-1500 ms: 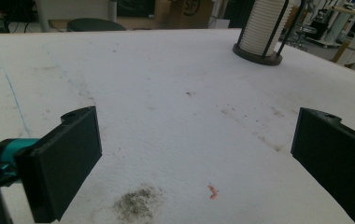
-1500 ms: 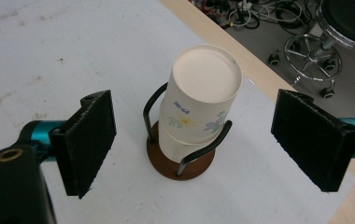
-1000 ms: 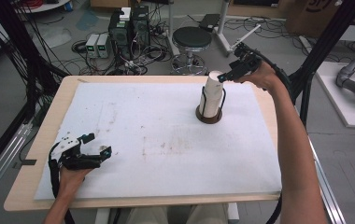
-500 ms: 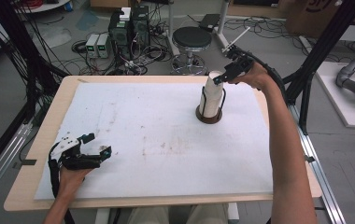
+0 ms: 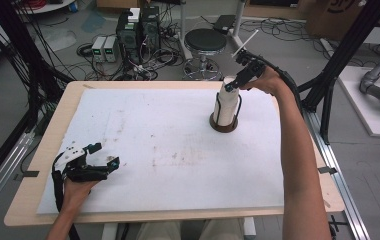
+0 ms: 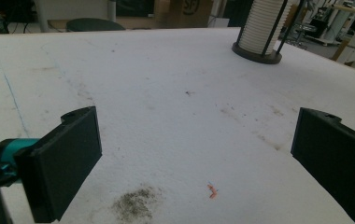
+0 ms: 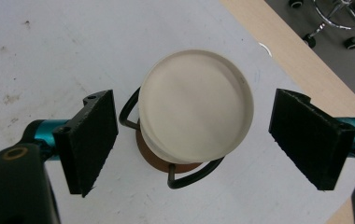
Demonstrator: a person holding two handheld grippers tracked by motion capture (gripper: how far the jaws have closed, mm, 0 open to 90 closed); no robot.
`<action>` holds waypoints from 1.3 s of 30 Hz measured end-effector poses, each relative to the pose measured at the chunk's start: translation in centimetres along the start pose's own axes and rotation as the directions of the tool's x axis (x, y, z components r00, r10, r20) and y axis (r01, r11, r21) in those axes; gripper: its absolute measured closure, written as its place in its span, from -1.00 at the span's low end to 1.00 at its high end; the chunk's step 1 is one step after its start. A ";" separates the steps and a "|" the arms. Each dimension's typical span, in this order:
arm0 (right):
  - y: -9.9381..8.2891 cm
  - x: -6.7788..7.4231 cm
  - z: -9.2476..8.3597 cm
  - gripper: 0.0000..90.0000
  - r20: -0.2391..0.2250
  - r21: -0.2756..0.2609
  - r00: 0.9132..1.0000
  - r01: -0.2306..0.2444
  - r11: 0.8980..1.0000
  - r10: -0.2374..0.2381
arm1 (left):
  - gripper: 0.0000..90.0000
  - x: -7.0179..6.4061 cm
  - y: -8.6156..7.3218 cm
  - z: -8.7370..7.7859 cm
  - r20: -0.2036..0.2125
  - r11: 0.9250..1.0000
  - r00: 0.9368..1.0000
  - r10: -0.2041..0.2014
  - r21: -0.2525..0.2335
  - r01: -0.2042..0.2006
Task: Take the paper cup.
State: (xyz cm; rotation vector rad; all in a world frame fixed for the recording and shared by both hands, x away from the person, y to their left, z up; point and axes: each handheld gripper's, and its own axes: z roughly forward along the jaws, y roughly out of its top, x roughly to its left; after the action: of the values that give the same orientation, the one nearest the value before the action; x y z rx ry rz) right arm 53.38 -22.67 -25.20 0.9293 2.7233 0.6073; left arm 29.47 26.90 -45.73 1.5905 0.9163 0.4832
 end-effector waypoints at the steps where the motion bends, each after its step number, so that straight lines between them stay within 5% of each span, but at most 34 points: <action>1: 0.0 0.0 0.1 -0.61 -0.004 0.002 1.000 -0.009 1.000 0.009 | -0.96 0.0 0.0 0.0 0.000 1.000 1.000 0.001 0.000 -0.001; 15: -0.3 0.0 0.1 -0.21 0.003 0.003 1.000 -0.023 1.000 0.023 | -0.96 -0.1 0.0 0.0 -0.004 1.000 1.000 0.006 -0.001 -0.006; 39: -0.1 0.1 0.0 -0.18 0.002 -0.007 0.999 -0.033 0.999 0.033 | -0.96 -0.1 0.0 0.0 -0.006 1.000 1.000 0.007 0.000 -0.007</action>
State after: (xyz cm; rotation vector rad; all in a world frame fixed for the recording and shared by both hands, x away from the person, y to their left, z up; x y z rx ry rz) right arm 53.25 -22.73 -25.24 0.9750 2.7076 0.6212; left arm 29.42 26.81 -45.72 1.5933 0.9160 0.4933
